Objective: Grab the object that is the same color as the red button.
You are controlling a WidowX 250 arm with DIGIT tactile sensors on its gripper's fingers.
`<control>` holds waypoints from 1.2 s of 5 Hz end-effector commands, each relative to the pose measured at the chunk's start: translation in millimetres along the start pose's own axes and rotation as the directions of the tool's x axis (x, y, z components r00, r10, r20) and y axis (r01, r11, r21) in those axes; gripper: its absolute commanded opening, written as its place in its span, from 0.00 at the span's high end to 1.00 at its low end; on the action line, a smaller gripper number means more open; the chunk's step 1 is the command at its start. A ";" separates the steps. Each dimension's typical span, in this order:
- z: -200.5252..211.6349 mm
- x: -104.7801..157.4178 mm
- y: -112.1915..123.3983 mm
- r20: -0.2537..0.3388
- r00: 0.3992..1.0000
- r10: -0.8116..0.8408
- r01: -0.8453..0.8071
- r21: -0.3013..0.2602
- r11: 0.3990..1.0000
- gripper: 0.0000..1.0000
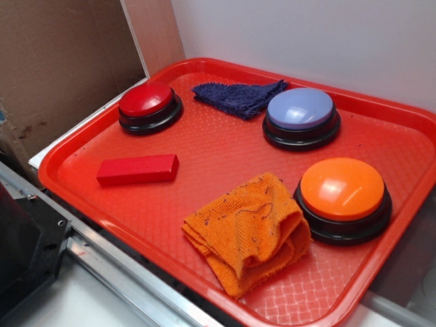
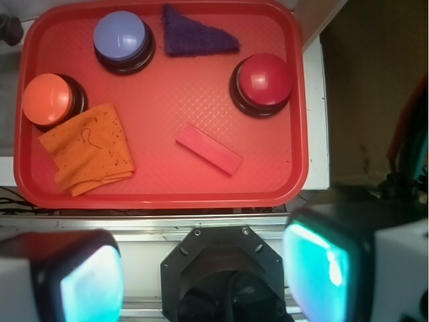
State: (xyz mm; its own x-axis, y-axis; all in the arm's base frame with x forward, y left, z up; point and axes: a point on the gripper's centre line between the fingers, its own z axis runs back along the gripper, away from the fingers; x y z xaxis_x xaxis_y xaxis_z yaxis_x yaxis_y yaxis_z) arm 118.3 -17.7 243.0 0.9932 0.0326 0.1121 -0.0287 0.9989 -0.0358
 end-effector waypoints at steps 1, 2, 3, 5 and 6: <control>0.0 0.0 0.0 0.000 1.000 0.000 0.000 0.000 1.000 0.00; -10.1 24.6 4.5 -0.032 0.996 -0.083 0.082 -0.039 0.996 0.00; -46.7 29.7 4.6 -0.106 0.941 -0.322 0.316 -0.070 0.946 0.00; -124.3 8.0 26.4 -0.285 0.882 -0.375 0.378 -0.045 0.925 0.00; -144.0 20.2 40.4 -0.292 0.900 -0.323 0.330 -0.027 0.944 0.00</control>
State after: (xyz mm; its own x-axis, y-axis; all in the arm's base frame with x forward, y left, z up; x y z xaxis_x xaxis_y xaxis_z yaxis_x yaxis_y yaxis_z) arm 152.5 17.6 96.9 0.9353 -0.2833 -0.2119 0.2831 0.9585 -0.0321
